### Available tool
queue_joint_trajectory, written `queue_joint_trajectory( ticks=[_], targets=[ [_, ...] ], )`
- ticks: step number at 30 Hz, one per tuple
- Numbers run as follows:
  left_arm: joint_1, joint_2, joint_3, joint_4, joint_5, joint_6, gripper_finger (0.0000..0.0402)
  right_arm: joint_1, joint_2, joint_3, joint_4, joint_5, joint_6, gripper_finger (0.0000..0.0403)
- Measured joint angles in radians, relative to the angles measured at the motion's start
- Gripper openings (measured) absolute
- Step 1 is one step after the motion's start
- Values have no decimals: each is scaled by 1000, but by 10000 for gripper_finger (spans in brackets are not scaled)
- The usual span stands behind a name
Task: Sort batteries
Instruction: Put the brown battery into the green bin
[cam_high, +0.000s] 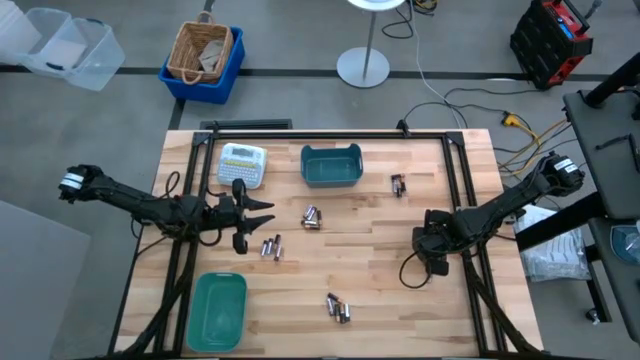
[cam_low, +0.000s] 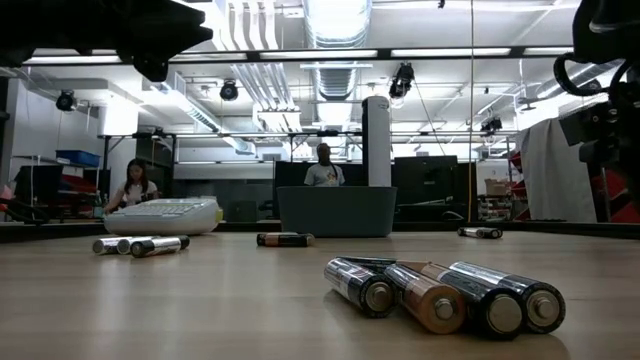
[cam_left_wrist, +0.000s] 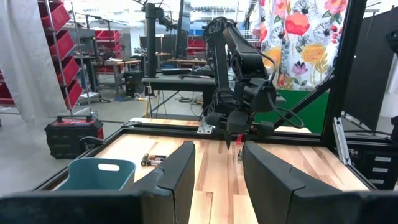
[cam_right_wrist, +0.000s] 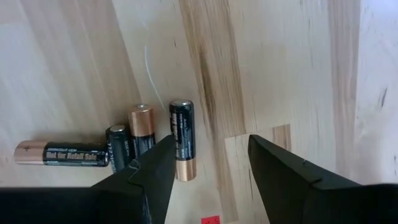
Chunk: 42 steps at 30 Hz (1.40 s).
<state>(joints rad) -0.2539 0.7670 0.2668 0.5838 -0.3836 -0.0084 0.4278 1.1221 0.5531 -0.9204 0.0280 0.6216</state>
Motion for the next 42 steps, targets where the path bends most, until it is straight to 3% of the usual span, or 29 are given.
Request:
queue_joint_trajectory(
  ticks=[28, 33, 40, 42],
  targets=[
    [0, 1, 0, 0, 0, 11, 116, 0, -1, -78, 80, 43, 6, 189],
    [0, 1, 0, 0, 0, 22, 116, -2, -1, -83, 103, 61, 10, 150],
    [0, 1, 0, 9, 0, 30, 116, -5, -2, -124, 151, 78, 27, 41],
    [0, 1, 0, 12, 0, 30, 116, -5, -2, -130, 155, 101, 35, 34]
  ],
)
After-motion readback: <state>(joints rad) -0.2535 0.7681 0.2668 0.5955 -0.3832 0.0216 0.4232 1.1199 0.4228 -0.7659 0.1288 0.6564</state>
